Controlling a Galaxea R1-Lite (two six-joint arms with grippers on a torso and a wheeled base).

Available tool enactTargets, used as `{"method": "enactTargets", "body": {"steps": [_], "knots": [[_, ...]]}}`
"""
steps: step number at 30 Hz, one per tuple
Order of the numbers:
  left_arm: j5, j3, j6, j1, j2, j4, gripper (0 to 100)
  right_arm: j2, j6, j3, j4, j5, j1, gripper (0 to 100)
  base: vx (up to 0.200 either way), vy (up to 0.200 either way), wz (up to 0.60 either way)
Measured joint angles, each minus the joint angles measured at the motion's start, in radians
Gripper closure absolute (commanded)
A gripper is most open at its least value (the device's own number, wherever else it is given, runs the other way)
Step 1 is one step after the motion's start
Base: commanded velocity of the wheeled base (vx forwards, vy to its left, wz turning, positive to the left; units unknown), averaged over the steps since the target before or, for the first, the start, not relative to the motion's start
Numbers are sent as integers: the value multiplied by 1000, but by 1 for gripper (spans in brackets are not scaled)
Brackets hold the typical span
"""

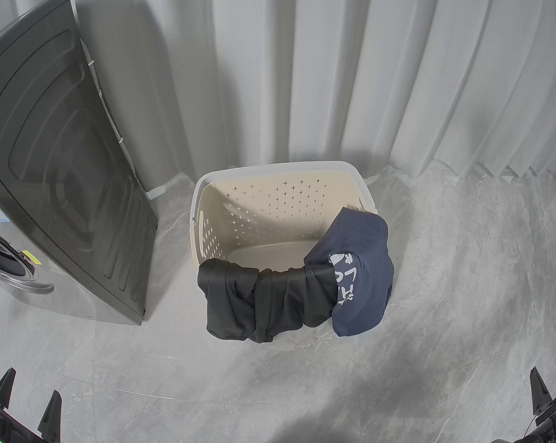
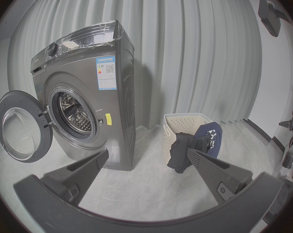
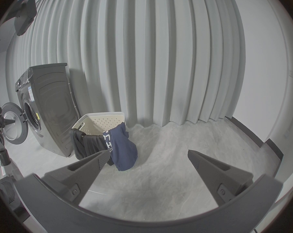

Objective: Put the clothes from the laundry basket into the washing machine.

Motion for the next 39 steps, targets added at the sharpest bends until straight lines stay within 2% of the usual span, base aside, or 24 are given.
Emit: {"method": "enactTargets", "body": {"steps": [8,14,20,23,26,35,39], "knots": [[0,0,1,0,0,0,0,0,4,0,0,4,0,0,0,0,0],[-2,0,16,2,0,-4,0,0,4,-8,-28,6,-1,0,0,0,0],[-2,0,17,1,0,-4,0,40,17,-160,-13,9,14,0,0,0,0],[-3,0,18,1,0,-4,0,109,28,-240,4,16,40,0,0,0,0],[-3,0,19,2,0,-4,0,215,38,-276,1,21,74,0,0,0,0],[-3,0,19,1,0,-4,0,625,83,-261,-104,44,155,0,0,0,0],[-3,0,19,2,0,-4,0,821,101,-254,-194,61,179,0,0,0,0]]}}
